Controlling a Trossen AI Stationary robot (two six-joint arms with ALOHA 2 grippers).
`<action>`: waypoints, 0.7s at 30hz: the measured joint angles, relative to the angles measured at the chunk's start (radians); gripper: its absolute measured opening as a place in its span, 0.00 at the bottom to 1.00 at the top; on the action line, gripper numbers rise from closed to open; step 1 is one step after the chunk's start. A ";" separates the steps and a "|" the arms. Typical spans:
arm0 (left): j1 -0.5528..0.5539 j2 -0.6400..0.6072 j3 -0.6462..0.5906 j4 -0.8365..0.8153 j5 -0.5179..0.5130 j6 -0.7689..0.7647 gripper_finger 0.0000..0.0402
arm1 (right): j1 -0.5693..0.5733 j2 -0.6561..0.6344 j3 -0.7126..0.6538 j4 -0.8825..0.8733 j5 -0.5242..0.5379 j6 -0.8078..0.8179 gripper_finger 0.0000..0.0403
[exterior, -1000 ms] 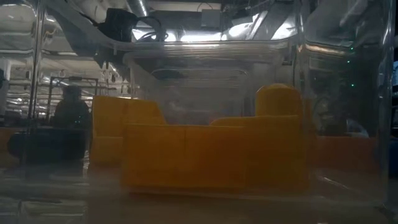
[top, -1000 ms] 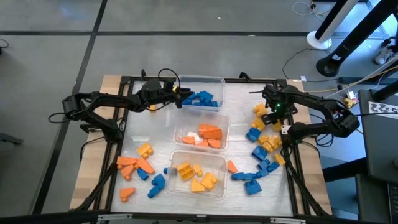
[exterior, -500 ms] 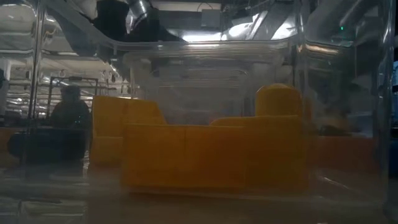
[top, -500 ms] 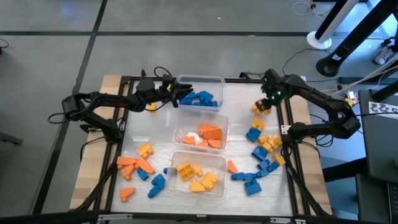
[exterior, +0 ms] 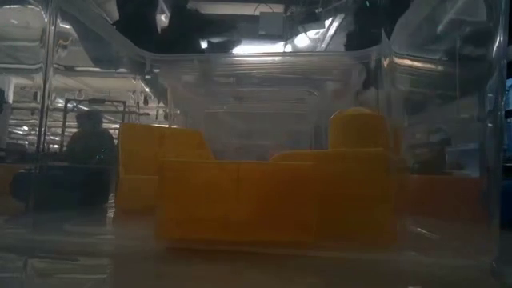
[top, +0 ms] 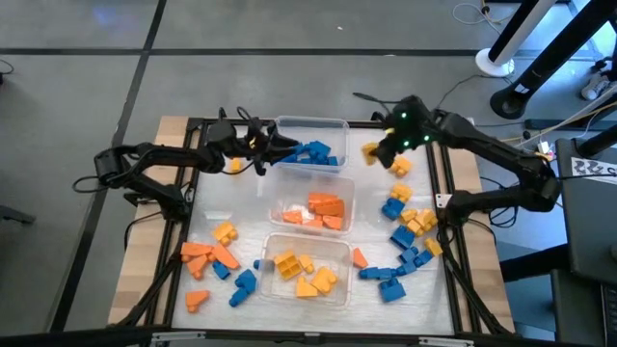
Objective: Sort blocks
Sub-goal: Put the yellow game piece into the bottom transparent bin
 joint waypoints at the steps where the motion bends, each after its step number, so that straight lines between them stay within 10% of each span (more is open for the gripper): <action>1: 0.003 -0.010 0.000 0.000 0.012 0.000 0.37 | 0.042 0.000 0.000 0.041 -0.014 0.014 0.34; 8: 0.057 -0.115 0.000 -0.059 0.039 0.004 0.37 | 0.350 0.000 0.000 0.342 -0.044 0.070 0.34; 21: 0.203 -0.358 0.000 -0.694 -0.019 0.018 0.37 | 0.765 0.112 -0.002 0.495 0.143 0.063 0.34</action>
